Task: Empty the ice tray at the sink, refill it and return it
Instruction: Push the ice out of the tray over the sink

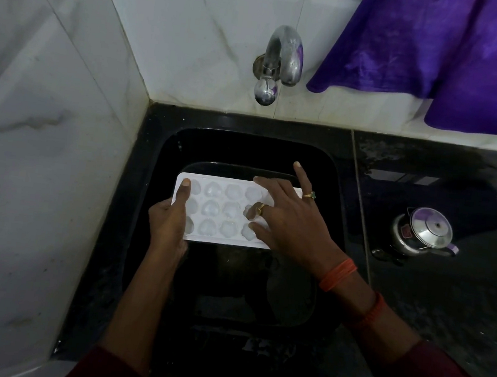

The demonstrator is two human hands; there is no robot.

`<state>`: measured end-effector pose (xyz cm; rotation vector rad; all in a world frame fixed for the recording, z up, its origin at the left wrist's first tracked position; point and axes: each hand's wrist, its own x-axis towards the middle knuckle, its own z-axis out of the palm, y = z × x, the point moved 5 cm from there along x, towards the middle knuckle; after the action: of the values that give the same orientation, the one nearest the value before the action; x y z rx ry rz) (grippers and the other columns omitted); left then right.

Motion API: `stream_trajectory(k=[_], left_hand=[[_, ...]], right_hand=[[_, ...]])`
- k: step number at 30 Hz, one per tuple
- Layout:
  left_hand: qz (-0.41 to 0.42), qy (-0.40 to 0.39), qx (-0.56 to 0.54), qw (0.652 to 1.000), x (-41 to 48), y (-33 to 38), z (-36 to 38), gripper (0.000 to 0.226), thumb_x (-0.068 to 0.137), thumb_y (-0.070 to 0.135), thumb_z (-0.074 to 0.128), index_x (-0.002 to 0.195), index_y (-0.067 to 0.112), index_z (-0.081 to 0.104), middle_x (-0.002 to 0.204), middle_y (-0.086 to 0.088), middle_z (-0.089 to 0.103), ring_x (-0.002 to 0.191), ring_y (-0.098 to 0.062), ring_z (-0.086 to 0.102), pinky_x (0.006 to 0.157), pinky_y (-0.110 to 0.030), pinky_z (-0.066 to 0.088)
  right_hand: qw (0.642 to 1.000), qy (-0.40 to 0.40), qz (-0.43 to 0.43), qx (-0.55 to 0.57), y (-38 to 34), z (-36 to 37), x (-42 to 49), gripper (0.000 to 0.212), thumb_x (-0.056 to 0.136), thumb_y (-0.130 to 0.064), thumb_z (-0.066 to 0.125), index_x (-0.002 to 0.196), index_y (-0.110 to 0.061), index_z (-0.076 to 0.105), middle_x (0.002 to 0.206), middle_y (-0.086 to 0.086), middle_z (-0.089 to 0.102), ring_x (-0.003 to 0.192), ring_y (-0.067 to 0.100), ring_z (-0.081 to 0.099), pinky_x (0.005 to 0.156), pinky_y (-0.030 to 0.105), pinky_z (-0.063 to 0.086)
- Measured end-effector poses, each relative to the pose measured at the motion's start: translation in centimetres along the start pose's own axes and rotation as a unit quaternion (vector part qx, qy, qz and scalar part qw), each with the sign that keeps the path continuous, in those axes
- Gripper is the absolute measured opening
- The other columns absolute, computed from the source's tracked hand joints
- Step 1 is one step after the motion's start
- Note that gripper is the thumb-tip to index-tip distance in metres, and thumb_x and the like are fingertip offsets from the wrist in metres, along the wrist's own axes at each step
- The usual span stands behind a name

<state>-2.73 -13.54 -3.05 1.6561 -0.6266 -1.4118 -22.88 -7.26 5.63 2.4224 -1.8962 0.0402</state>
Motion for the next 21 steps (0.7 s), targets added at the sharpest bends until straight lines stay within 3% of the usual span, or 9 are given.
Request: stream_trajectory(k=[4, 8, 15, 21], left_hand=[[-0.002, 0.003, -0.001, 1.0, -0.1, 0.0, 0.0, 0.035, 0.085, 0.045, 0.076, 0.075, 0.013, 0.065, 0.074, 0.0, 0.072, 0.067, -0.018, 0.071, 0.055, -0.031, 0.057], [-0.003, 0.007, 0.005, 1.0, -0.2, 0.2, 0.0, 0.035, 0.085, 0.046, 0.075, 0.076, 0.014, 0.064, 0.073, 0.002, 0.072, 0.063, -0.015, 0.071, 0.051, -0.028, 0.057], [0.007, 0.007, 0.005, 1.0, -0.3, 0.3, -0.2, 0.033, 0.086, 0.044, 0.074, 0.075, 0.014, 0.064, 0.058, 0.008, 0.07, 0.051, -0.008, 0.069, 0.043, -0.024, 0.053], [0.001, 0.004, 0.004, 1.0, -0.1, 0.1, -0.1, 0.037, 0.084, 0.045, 0.076, 0.073, 0.012, 0.065, 0.067, 0.003, 0.071, 0.061, -0.016, 0.071, 0.055, -0.032, 0.058]], right_hand=[[0.997, 0.066, -0.005, 0.026, -0.4, -0.5, -0.2, 0.012, 0.085, -0.036, 0.072, 0.09, -0.027, 0.078, 0.136, 0.0, 0.061, 0.124, 0.016, 0.058, 0.123, 0.053, 0.004], [0.994, 0.104, -0.019, 0.037, -0.5, -0.4, -0.7, 0.015, 0.09, -0.035, 0.065, 0.085, -0.027, 0.076, 0.133, -0.001, 0.062, 0.12, 0.016, 0.06, 0.123, 0.055, 0.01], [0.992, 0.098, -0.053, 0.061, -0.4, 0.2, -1.6, 0.035, 0.094, -0.056, 0.054, 0.083, -0.031, 0.076, 0.14, 0.001, 0.058, 0.125, 0.016, 0.056, 0.122, 0.06, 0.01], [0.996, 0.042, -0.07, 0.035, -0.2, 0.8, -2.0, 0.059, 0.086, -0.079, 0.043, 0.097, -0.033, 0.077, 0.148, 0.004, 0.05, 0.136, 0.02, 0.047, 0.12, 0.064, 0.005]])
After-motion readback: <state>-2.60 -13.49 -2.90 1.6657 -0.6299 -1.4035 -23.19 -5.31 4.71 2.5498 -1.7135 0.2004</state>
